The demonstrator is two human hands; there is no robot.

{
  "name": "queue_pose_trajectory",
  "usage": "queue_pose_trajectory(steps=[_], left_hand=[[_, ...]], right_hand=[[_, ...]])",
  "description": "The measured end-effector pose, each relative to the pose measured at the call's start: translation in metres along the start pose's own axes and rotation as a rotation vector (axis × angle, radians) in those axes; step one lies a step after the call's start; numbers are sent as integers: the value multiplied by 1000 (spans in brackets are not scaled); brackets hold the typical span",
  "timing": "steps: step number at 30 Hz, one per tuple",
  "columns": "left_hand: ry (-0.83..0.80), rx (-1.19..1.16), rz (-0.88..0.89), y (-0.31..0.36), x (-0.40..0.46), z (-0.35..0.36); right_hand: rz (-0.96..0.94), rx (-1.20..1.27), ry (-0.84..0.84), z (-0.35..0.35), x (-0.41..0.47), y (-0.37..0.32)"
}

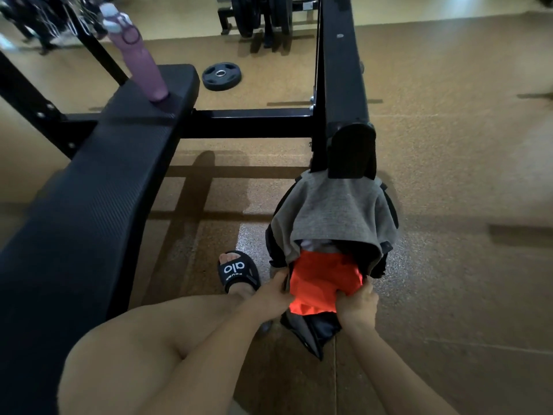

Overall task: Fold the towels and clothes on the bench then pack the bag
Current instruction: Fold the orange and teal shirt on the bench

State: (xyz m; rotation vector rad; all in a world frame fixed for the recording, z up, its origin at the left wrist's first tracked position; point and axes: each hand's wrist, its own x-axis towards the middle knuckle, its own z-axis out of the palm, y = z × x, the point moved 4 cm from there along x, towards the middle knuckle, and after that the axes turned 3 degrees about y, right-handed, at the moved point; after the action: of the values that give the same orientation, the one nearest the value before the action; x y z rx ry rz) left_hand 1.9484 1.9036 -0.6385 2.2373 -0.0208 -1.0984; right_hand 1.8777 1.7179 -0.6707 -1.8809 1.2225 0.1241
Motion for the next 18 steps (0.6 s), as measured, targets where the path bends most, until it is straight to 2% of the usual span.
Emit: queue_pose_trajectory(steps=[3,6,8,12,15,18], left_hand=[[19,26,15,5,-22,-10],[134,63,13,7,-40,-29],[222,107,44,14,-59,-51],[412,153,154,39,-110,-98],[583,180,226,50,-150,-128],[669,192,283,51,-184,-155]], right_hand=[[-110,-148,53,-10,-22,-6],[-391,-359,92,-11,-45,-23],[-566,-404,44,-7,-62,-42],[-713,-197,-198,-5,-101,-92],[-870,-95,-241,-13,-128,-132],[-939,-74,-296,-19,-153,-164]])
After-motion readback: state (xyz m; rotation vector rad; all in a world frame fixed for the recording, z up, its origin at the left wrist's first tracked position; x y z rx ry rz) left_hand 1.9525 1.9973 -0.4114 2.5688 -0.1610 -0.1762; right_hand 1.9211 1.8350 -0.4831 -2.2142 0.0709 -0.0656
